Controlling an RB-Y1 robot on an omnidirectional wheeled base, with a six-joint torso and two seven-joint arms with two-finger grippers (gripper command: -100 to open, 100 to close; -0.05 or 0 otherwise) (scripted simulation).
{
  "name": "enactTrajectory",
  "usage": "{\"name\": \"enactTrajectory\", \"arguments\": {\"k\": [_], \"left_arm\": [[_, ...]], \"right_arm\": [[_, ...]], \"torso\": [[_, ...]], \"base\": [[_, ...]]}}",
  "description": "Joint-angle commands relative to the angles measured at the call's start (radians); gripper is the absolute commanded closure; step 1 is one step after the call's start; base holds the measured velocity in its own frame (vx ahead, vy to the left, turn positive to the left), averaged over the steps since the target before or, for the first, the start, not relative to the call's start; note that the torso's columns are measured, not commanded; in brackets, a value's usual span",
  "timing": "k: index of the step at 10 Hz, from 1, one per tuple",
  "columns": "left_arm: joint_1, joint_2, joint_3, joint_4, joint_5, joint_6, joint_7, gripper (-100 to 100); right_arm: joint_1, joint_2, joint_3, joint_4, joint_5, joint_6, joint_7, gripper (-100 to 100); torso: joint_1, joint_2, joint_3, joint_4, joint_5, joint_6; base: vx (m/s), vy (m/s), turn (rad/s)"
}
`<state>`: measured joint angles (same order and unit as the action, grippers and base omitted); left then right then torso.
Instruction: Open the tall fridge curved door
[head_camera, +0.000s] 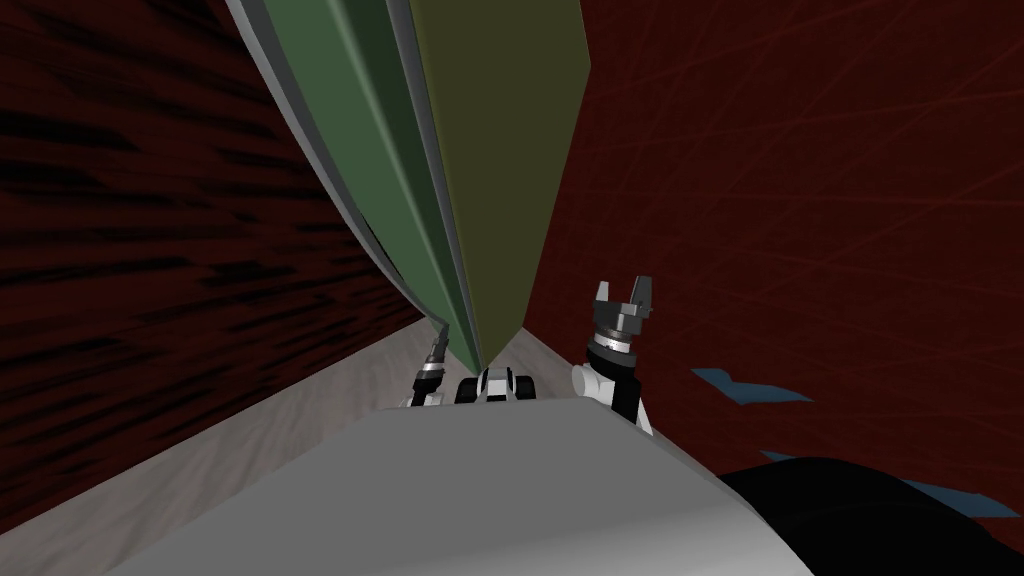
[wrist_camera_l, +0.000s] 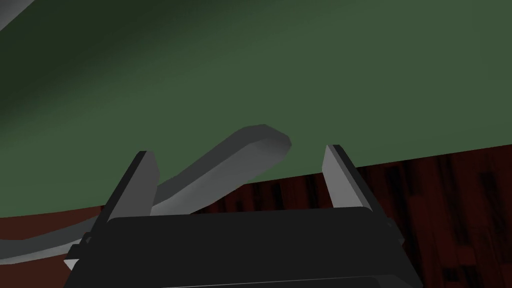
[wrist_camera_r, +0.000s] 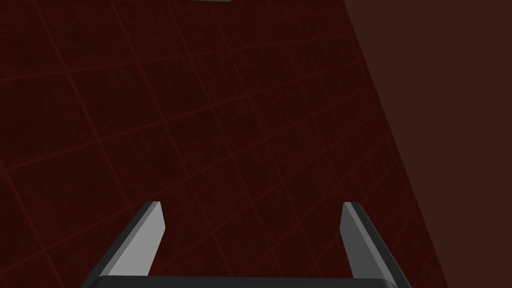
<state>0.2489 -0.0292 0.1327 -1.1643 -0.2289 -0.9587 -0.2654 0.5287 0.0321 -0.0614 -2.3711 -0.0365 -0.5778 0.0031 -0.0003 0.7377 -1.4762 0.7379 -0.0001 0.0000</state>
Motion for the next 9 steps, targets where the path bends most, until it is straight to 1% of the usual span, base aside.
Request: {"name": "enactTrajectory", "arguments": {"k": [1,2,3,4,6,7,9], "left_arm": [[0.009,-0.003,0.000,0.018,0.000,-0.024,-0.004,100],[0.017,-0.006,0.000,0.027,0.000,-0.041,-0.007,100],[0.010,-0.004,-0.001,0.024,0.000,-0.033,-0.005,100],[0.010,0.045,0.001,0.018,-0.003,-0.028,-0.002,-100],[0.010,0.103,0.005,-0.003,-0.010,-0.001,0.005,-100],[0.010,0.126,0.007,-0.016,-0.014,0.016,0.010,-100],[0.010,0.156,0.012,-0.047,-0.024,0.055,0.021,-100]], "right_arm": [[0.000,0.000,0.000,0.000,0.000,0.000,0.000,0],[0.000,0.000,0.000,0.000,0.000,0.000,0.000,0],[0.000,0.000,0.000,0.000,0.000,0.000,0.000,0],[0.000,0.000,0.000,0.000,0.000,0.000,0.000,0],[0.000,0.000,0.000,0.000,0.000,0.000,0.000,0],[0.000,0.000,0.000,0.000,0.000,0.000,0.000,0],[0.000,0.000,0.000,0.000,0.000,0.000,0.000,0]], "torso": [[0.000,0.000,0.000,0.000,0.000,0.000],[0.001,0.000,0.000,0.000,0.000,0.000],[0.004,-0.003,-0.001,-0.002,0.002,0.000],[0.003,-0.003,-0.002,-0.001,0.001,0.000],[0.000,0.000,0.000,0.000,0.000,0.000],[0.000,0.001,0.001,0.000,0.000,0.000],[-0.001,0.001,0.001,0.000,0.000,0.000]], "base": [[0.000,0.000,0.000],[-0.014,0.007,-0.008],[-0.013,0.000,-0.002],[-0.012,-0.010,-0.007],[-0.013,-0.016,-0.009],[-0.015,-0.020,-0.013],[-0.030,-0.032,-0.014]]}}
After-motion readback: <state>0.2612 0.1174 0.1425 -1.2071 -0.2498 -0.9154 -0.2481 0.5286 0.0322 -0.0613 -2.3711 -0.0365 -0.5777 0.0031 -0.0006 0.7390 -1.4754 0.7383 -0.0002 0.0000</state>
